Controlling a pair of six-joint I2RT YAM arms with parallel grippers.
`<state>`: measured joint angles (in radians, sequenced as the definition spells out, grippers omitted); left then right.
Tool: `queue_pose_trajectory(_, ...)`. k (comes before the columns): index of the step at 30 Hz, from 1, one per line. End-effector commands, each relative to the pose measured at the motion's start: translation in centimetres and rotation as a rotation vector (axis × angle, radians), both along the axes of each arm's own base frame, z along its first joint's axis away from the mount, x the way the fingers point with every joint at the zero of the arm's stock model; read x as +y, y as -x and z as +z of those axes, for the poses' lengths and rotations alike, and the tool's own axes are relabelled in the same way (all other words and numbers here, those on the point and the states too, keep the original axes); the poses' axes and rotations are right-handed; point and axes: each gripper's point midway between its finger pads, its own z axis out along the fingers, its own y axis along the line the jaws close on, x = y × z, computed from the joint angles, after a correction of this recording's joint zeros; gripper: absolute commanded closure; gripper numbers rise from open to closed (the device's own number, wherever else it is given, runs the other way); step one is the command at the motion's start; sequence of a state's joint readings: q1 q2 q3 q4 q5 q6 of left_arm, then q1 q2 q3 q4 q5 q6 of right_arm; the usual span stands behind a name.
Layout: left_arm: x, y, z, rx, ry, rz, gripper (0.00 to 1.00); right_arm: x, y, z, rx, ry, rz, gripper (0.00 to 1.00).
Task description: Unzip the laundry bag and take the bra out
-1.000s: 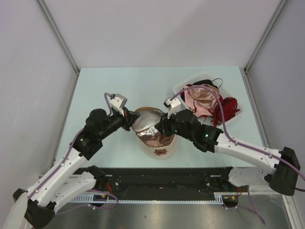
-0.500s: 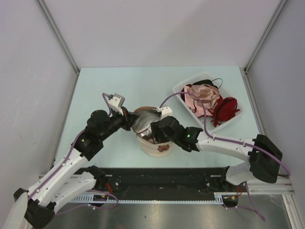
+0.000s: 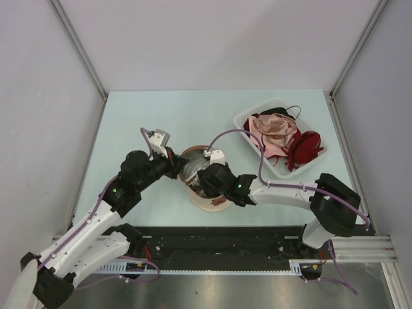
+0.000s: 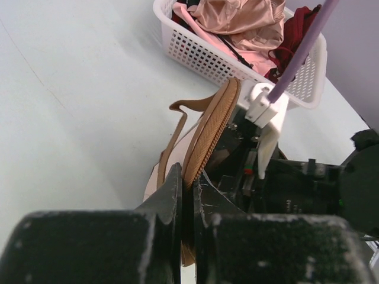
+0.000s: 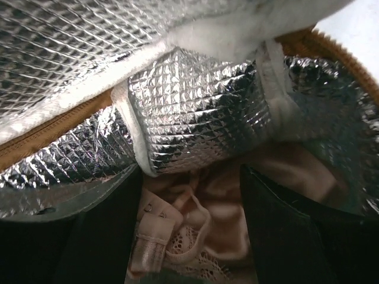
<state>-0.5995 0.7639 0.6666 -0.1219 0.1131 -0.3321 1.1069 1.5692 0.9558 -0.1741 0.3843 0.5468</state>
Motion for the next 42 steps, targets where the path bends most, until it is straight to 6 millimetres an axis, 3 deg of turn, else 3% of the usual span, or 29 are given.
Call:
queue_pose_trajectory(1,-0.9,0.1,3.2,-0.076,0.099,-0.027,1.0,-0.5,0.9,-3.6,0.057,0.101,0.039,0.3)
queue_pose_trajectory(2,-0.8,0.1,3.3,-0.079,0.097,-0.026,1.0,-0.4,1.0,-4.1,0.075,0.104,0.045,0.31)
queue_pose_trajectory(5,-0.7,0.1,3.1,-0.083,0.097,-0.023,1.0,-0.3,0.8,-4.4,0.098,0.095,0.049,0.49)
queue_pose_trajectory(6,-0.6,0.0,3.1,-0.085,0.097,-0.013,0.99,-0.2,0.8,-4.0,0.093,0.088,0.05,0.7)
queue_pose_trajectory(7,-0.5,0.0,2.7,-0.079,0.095,-0.008,1.0,-0.1,0.9,-3.6,0.088,0.085,0.056,0.8)
queue_pose_trajectory(8,-0.5,-0.1,2.6,-0.075,0.095,-0.003,1.0,0.1,1.0,-3.0,0.082,0.077,0.064,0.97)
queue_pose_trajectory(9,-0.4,-0.3,2.3,-0.07,0.091,0.008,1.0,0.1,1.0,-2.0,0.065,0.066,0.066,1.0)
queue_pose_trajectory(11,-0.2,-0.5,2.1,-0.062,0.089,0.024,1.0,0.2,1.4,-0.5,0.045,0.058,0.081,1.0)
queue_pose_trajectory(12,-0.2,-0.7,2.0,-0.059,0.086,0.035,1.0,0.5,1.5,1.3,0.02,0.028,0.094,1.0)
queue_pose_trajectory(15,0.3,-1.4,1.5,-0.042,0.07,0.082,1.0,1.0,2.3,4.3,-0.028,-0.012,0.134,1.0)
queue_pose_trajectory(19,1.1,-2.3,0.5,-0.025,0.038,0.142,1.0,1.5,3.5,9.6,-0.118,-0.133,0.189,1.0)
queue_pose_trajectory(23,1.3,-2.7,-0.4,-0.009,0.02,0.168,1.0,1.9,4.0,12.9,-0.175,-0.219,0.2,1.0)
queue_pose_trajectory(32,1.1,-2.3,-1.3,0.012,0.018,0.146,1.0,2.6,2.9,18.6,-0.313,-0.407,0.166,1.0)
queue_pose_trajectory(33,1.0,-2.2,-1.3,0.011,0.02,0.141,1.0,2.8,2.4,20.1,-0.344,-0.459,0.142,1.0)
queue_pose_trajectory(38,0.7,-2.1,-1.4,0.02,0.02,0.128,1.0,2.1,0.4,24.0,-0.417,-0.59,0.054,1.0)
queue_pose_trajectory(42,0.4,-1.7,-1.4,0.019,0.029,0.098,1.0,1.2,-1.1,25.5,-0.451,-0.644,0.008,1.0)
